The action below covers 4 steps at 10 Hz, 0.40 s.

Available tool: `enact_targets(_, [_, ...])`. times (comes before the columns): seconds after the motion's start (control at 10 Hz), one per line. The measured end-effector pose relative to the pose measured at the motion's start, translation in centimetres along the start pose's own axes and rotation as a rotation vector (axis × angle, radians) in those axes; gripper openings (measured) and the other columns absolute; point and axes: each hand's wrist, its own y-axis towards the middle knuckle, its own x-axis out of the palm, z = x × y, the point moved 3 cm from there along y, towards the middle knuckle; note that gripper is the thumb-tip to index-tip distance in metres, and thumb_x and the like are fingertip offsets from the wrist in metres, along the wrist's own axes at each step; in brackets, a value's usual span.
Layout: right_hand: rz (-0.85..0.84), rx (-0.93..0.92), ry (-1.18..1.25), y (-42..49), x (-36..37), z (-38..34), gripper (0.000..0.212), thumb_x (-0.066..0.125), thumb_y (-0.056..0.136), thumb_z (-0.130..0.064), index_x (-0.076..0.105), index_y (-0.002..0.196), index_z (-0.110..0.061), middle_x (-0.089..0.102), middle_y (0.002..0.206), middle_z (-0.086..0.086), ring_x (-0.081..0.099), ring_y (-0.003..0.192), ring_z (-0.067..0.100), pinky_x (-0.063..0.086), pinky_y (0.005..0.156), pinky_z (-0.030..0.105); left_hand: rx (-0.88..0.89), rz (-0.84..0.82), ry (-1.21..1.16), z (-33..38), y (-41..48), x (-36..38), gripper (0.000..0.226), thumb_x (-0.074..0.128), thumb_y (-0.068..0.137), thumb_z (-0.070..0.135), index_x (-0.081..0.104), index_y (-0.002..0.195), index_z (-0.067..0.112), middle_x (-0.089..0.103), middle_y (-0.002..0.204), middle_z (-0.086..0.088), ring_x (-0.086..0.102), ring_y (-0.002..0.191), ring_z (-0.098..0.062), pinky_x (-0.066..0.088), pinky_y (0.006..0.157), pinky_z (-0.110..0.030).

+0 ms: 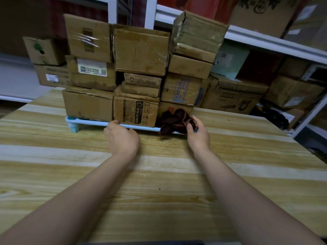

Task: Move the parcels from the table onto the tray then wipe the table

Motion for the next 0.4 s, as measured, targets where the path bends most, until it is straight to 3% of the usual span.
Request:
enact_targets(0.2, [-0.030,0.012,-0.005,0.4,0.1,-0.2,0.043,0.050,0.103,-0.025,0.048,0.146,-0.027,0.055,0.145,0.003,0.050,0.132,0.023,0.042,0.101,0.029,-0.002,0.007,0.006,-0.1,-0.1,0.3,0.056,0.060,0.088,0.016,0.038,0.138,0.005,0.043,0.139,-0.017,0.043,0.129,-0.033,0.037,0.106,-0.043])
enact_targets(0.3, [-0.071,0.029,0.017,0.8,0.1,-0.1,0.046,0.050,0.103,-0.028,0.044,0.149,-0.027,0.050,0.149,0.004,0.047,0.135,0.024,0.041,0.105,0.033,0.007,-0.010,0.005,-0.2,0.1,0.2,0.058,0.060,0.088,0.015,0.036,0.140,0.005,0.043,0.139,-0.018,0.042,0.130,-0.033,0.036,0.108,-0.045])
enact_targets(0.4, [-0.071,0.107,0.035,0.8,-0.3,1.0,0.058,0.051,0.100,-0.043,0.032,0.154,-0.030,0.037,0.158,0.002,0.036,0.144,0.026,0.036,0.115,0.043,0.011,-0.051,0.008,-1.3,0.1,-0.2,0.065,0.062,0.087,0.018,0.031,0.143,0.006,0.044,0.140,-0.017,0.043,0.128,-0.034,0.038,0.107,-0.046])
